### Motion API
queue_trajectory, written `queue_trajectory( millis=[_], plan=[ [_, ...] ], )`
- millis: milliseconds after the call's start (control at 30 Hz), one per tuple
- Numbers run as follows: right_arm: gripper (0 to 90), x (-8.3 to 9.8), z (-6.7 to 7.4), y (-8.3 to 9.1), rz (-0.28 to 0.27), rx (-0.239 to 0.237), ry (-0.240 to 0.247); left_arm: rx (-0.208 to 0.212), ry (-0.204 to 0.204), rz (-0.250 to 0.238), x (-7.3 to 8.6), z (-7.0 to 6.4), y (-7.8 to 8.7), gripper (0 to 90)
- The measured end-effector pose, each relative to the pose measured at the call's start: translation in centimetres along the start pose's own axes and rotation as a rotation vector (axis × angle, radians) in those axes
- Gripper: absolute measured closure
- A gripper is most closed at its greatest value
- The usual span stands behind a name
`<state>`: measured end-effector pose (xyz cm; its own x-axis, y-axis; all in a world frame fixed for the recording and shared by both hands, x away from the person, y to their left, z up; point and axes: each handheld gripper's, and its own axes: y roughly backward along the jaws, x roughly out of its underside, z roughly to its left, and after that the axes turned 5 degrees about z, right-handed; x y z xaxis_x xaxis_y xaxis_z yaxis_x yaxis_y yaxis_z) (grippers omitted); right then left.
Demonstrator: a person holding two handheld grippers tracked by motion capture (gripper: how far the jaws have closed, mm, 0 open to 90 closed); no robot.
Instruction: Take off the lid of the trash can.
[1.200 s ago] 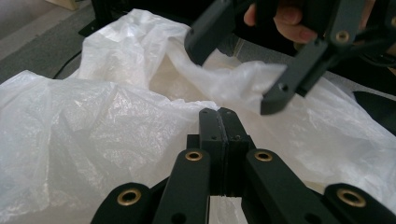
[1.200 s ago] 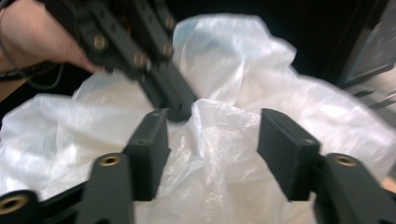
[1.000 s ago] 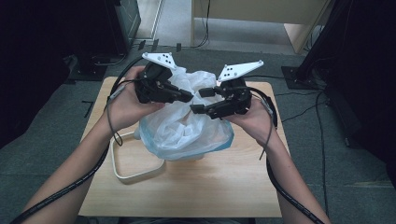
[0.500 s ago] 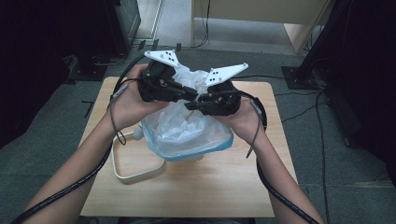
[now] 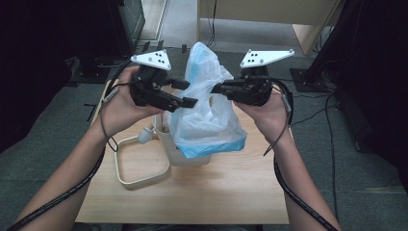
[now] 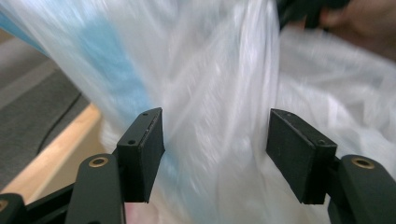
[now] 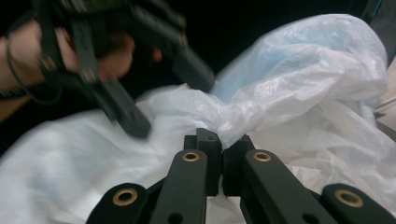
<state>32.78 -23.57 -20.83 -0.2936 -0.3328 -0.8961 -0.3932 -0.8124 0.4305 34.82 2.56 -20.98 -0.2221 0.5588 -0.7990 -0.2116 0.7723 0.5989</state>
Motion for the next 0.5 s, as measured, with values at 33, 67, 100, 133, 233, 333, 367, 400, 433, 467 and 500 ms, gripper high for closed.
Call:
queue_trajectory(
  millis=[33, 67, 100, 133, 233, 333, 367, 400, 433, 467, 500],
  plan=[
    [90.0, 0.0, 0.0, 0.0, 0.0, 0.0, 0.0, 0.011, -0.001, 0.013, 0.1, 0.0, -0.4, 35.9],
    [90.0, -0.4, 0.1, 0.2, -0.015, -0.002, 0.0, 0.021, -0.01, 0.039, 0.0, -0.1, -1.3, 35.1],
    [90.0, -0.5, 0.2, 0.3, -0.019, -0.003, 0.003, 0.021, -0.01, 0.039, 0.0, -0.1, -1.3, 34.7],
    [90.0, -0.7, 0.3, 0.4, -0.032, -0.006, 0.005, 0.043, -0.019, 0.077, -0.1, -0.3, -2.2, 34.4],
    [90.0, -1.1, 0.5, 0.6, -0.044, -0.006, 0.012, 0.061, -0.032, 0.131, -0.5, -0.6, -3.3, 46.9],
    [90.0, -1.0, 0.5, 0.6, -0.04, -0.004, 0.009, 0.063, -0.054, 0.185, -0.7, -0.8, -4.0, 70.5],
    [90.0, -0.9, 0.4, 0.6, -0.037, -0.002, 0.007, 0.063, -0.048, 0.2, -0.7, -0.8, -4.1, 77.5],
    [90.0, -0.7, 0.3, 0.6, -0.034, -0.004, 0.003, 0.064, -0.033, 0.215, -0.8, -0.8, -4.1, 83.7],
    [89.8, -0.5, 0.2, 0.6, -0.034, -0.004, -0.002, 0.07, -0.015, 0.227, -0.9, -0.7, -4.1, 87.3],
    [88.5, -0.3, 0.1, 0.7, -0.037, -0.006, -0.006, 0.06, -0.012, 0.232, -0.9, -0.7, -4.1, 88.2],
    [84.7, -0.1, 0.0, 0.7, -0.043, -0.008, -0.011, 0.052, -0.016, 0.228, -0.9, -0.7, -3.9, 88.8]
  ],
)
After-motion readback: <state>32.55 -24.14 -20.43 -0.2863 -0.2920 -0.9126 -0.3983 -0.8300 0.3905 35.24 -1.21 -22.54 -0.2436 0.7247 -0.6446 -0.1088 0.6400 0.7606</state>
